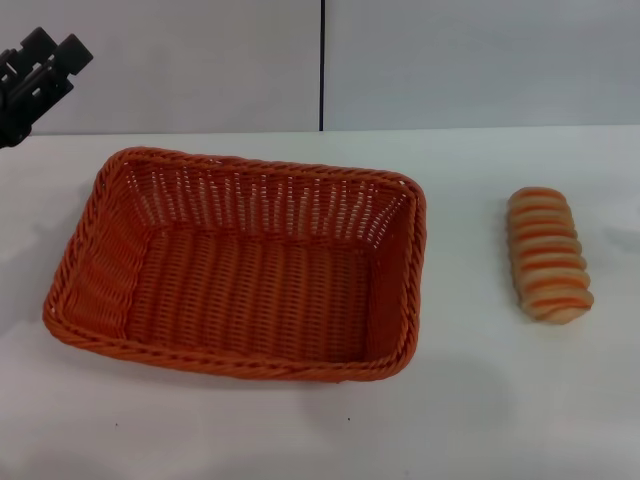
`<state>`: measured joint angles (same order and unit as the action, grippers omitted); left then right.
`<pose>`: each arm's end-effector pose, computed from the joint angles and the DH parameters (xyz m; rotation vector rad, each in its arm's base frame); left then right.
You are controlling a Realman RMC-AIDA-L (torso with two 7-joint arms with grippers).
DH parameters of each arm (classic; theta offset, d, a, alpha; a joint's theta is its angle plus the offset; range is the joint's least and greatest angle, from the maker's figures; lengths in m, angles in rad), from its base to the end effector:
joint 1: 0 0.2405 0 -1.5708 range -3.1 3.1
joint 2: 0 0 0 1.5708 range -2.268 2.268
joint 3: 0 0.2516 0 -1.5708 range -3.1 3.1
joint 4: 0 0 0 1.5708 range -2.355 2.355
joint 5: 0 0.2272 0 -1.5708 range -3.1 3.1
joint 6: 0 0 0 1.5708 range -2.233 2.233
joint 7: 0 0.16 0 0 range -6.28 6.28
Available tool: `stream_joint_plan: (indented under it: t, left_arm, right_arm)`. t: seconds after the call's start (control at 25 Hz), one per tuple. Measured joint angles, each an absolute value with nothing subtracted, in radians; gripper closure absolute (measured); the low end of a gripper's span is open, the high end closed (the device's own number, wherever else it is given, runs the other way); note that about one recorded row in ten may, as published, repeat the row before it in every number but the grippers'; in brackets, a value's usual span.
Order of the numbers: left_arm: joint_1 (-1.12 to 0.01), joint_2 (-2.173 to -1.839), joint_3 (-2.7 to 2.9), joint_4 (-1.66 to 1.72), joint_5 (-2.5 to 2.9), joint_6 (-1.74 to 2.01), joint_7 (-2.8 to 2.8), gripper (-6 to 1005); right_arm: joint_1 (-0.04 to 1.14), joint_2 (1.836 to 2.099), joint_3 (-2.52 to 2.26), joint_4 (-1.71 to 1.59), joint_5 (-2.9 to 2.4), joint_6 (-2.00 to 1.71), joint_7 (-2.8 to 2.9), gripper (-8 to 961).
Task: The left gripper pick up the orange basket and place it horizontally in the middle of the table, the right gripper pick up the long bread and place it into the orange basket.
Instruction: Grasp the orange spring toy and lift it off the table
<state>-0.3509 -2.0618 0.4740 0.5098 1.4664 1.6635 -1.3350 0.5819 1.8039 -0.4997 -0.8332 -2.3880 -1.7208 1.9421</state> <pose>-0.3027 0.3183 0.0672 -2.0063 -0.7467 -1.3519 0.3160 0.3634 0.1428 -2.5062 1.1829 0.2099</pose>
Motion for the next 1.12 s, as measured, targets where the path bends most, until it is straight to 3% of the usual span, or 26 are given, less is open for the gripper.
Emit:
stream_joint_plan:
  t: [0.44,0.6,1.12]
  left_arm:
    - [-0.353,-2.062,0.474,0.499,1.469,1.668,-1.334,201]
    - [-0.356,-2.06,0.474,0.484,1.466,1.663,-1.334,202]
    - [-0.359,-2.06,0.474,0.482,1.467,1.667,-1.345,202]
  right_arm:
    - [0.64,1.83,-0.571,-0.701,-2.388,-1.564,1.91,180]
    - [0.655,1.859,-0.628,-0.676,-2.39,-1.495,1.902,180]
    - [0.695,1.873,-0.717,-0.585,-2.4,-1.384,1.902,183]
